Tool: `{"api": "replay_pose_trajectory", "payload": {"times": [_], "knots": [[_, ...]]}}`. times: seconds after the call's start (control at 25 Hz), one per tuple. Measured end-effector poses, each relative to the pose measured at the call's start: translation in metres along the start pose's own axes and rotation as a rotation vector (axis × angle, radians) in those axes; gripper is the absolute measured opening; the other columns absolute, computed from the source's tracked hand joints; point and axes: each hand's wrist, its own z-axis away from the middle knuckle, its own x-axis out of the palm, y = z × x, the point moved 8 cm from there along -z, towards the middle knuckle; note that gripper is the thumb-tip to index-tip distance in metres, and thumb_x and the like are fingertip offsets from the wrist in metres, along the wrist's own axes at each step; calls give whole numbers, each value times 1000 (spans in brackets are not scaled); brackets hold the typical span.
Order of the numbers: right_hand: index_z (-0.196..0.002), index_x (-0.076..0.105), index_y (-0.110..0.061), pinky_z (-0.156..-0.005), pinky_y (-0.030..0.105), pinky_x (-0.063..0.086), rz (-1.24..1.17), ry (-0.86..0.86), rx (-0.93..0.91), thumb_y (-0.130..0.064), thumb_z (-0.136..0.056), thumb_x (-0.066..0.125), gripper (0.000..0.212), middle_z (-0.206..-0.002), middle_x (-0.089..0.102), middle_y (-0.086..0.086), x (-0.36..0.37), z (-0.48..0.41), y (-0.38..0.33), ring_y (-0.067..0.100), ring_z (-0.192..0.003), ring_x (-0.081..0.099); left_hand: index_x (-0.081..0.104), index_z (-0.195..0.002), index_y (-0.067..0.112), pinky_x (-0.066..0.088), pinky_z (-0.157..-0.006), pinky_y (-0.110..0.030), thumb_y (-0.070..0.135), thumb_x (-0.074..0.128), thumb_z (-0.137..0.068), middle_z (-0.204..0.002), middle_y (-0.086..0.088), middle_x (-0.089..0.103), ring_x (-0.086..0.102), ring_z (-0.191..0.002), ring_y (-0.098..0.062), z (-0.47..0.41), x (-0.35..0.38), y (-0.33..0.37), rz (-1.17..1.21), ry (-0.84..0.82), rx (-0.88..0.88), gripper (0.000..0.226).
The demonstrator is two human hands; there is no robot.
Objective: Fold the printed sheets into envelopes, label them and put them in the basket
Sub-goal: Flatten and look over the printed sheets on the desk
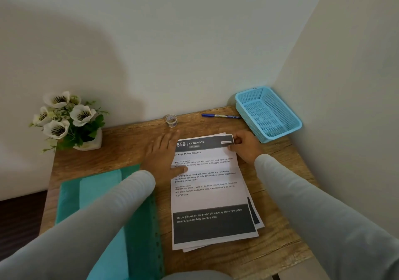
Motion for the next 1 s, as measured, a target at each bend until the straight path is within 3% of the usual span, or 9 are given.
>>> {"api": "replay_pose_trajectory", "payload": {"times": [0.16,0.24,0.32,0.44,0.56,0.72,0.84,1.0], "knots": [[-84,65,-23,-74,26,47,0,18,-46,-4,-86,74,21,-89,68,-6,-11,13,-2,10,-87,64,8,-161,28,25,-120,-55,53,76,-83,-162,-3,33,29,-148,-31,-11,-28,10,36,94,29,106],[-86,66,-22,-84,34,54,-7,14,-82,0,-85,74,22,-95,70,-3,-16,21,-7,14,-93,65,35,-151,27,47,-105,-48,43,77,-86,-139,-1,59,55,-126,-28,-12,-41,18,49,167,73,78],[-88,67,-22,-91,41,57,-1,7,-127,2,-84,74,25,-98,71,-1,-20,30,-13,17,-97,66,58,-129,30,56,-83,-37,38,74,-89,-116,6,69,65,-102,-20,-6,-51,28,71,246,142,44],[-95,68,-28,-91,41,59,55,-9,-182,-8,-86,78,24,-106,71,-7,-22,47,-18,14,-101,67,68,-116,34,52,-73,-29,38,67,-95,-109,13,70,66,-95,-15,8,-47,36,133,229,179,22],[-107,65,-36,-92,40,58,243,-29,-244,-33,-89,78,22,-121,67,-9,-13,66,-18,13,-106,63,62,-133,36,53,-92,-33,47,60,-98,-134,14,64,61,-116,-15,22,-28,38,131,155,190,37],[-136,57,-33,-108,45,47,516,-104,-311,-71,-92,55,58,-146,55,-7,15,91,-10,20,-131,50,57,-139,36,39,-110,-36,57,49,-100,-148,12,54,50,-133,-15,40,3,42,92,55,198,45],[-154,40,-26,-125,44,22,675,-133,-403,-67,-101,39,67,-164,35,0,42,105,0,23,-152,28,50,-146,34,26,-119,-36,54,42,-103,-158,11,42,36,-146,-16,49,24,43,15,25,195,48],[-164,17,-16,-128,38,6,795,-112,-476,-50,-109,29,65,-172,16,7,76,113,2,24,-158,12,38,-154,30,13,-122,-37,46,35,-106,-165,8,29,21,-153,-18,55,37,59,-109,46,255,51]]}}
